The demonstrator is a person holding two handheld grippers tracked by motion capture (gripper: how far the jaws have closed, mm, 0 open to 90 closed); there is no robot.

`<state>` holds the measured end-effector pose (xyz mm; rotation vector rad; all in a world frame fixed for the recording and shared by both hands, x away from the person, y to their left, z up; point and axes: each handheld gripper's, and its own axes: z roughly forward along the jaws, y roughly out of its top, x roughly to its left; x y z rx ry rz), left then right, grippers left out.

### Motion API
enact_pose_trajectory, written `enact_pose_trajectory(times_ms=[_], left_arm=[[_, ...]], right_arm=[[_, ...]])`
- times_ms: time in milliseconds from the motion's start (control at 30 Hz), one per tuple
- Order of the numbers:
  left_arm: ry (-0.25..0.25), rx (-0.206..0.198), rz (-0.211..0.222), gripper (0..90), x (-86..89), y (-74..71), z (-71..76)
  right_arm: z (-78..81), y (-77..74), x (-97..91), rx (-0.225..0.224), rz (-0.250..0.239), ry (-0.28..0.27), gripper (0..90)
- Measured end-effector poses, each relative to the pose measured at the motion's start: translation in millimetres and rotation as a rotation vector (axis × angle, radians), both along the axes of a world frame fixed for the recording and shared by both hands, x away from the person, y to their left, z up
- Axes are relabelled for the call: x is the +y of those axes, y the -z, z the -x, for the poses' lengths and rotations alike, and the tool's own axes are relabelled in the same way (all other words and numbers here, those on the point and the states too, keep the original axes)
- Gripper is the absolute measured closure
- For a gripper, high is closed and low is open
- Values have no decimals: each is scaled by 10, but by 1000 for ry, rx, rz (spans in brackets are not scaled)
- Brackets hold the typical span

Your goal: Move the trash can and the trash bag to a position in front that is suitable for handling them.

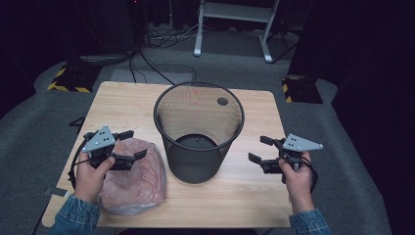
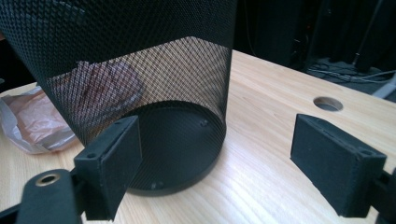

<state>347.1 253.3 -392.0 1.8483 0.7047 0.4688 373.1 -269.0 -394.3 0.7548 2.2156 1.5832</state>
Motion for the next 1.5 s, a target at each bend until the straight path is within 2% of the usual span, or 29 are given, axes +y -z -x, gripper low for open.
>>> enact_pose_trajectory(times_ms=[133,167,267,367,533,567,633,800,867,1000,1100,1167,1333,1500], left_arm=[[-6,7,-10,187,-23,-2,-97],[-5,5,13,195,-13,26,-156],[-12,10,10,206,0,62,-219],[-30,17,4,206,-2,108,-297],[-42,22,-2,206,-50,175,-392],[-42,20,-10,205,-53,196,-422],[-58,36,-17,205,-43,249,-490],[-63,52,-4,205,-60,303,-601],[-59,57,3,205,-98,304,-630],[-33,63,10,205,-192,309,-665],[-2,61,15,204,-255,314,-670],[-8,51,-3,202,-279,309,-658],[1,70,17,204,-275,322,-645],[-3,71,3,243,-292,301,-607]], right_arm=[[-112,-41,103,-7,1,-25,162],[-177,-60,142,-3,-7,-34,162],[-247,-67,172,6,-13,-44,162],[-348,-63,214,6,5,-56,161],[-480,-25,276,12,9,-40,161],[-510,-11,291,19,18,-28,162],[-571,7,326,19,68,-5,161],[-709,45,379,51,41,-13,162],[-751,61,384,55,70,6,162],[-780,92,397,65,43,3,161],[-772,92,428,58,42,-8,167],[-768,92,436,60,44,-10,166],[-759,93,439,65,50,-13,174],[-714,83,435,54,56,-21,215]])
